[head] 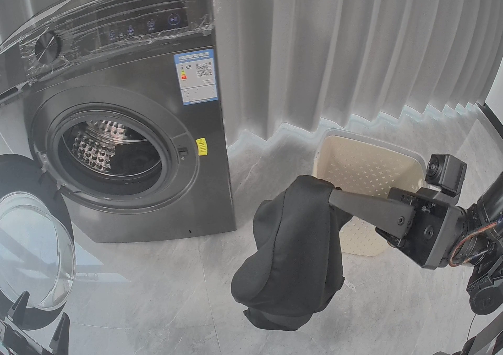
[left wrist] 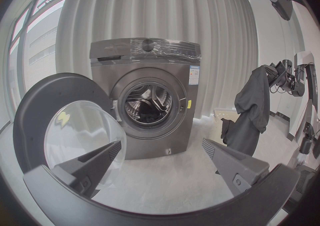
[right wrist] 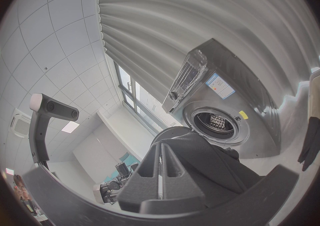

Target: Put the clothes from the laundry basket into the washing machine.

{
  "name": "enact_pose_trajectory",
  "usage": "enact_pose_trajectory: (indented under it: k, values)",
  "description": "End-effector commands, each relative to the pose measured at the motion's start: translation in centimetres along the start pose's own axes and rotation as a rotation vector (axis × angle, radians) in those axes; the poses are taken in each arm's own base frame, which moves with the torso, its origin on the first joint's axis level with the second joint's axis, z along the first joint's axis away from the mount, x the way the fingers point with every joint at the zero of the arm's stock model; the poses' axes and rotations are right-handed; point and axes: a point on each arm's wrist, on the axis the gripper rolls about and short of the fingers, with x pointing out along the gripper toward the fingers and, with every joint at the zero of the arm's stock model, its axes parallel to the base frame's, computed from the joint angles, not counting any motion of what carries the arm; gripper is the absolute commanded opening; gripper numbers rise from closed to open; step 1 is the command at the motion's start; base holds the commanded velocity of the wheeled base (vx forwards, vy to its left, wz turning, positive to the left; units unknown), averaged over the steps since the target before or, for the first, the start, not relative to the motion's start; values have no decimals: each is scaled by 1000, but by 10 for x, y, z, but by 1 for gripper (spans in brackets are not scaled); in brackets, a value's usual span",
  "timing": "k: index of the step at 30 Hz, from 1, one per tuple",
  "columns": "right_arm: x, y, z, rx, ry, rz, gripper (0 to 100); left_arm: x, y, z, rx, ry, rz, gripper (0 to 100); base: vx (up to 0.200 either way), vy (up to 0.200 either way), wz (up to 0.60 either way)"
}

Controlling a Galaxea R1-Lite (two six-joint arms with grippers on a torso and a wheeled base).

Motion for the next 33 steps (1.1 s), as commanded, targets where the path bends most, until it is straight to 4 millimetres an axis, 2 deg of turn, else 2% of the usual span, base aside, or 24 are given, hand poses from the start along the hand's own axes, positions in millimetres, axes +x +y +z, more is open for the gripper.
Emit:
enact_pose_trajectory:
  k: [1,9,18,33]
  values:
    - [0,0,-1,1,3,0,0,0,0,-5,-1,1,0,100,0,0,0]
    - [-1,1,-6,17,20,1,0,0,0,-5,-1,1,0,100,0,0,0]
    - [-1,3,-9,22,29,7,0,0,0,-5,-1,1,0,100,0,0,600]
    - [-2,3,-9,11,38,12,0,0,0,-5,-1,1,0,100,0,0,0]
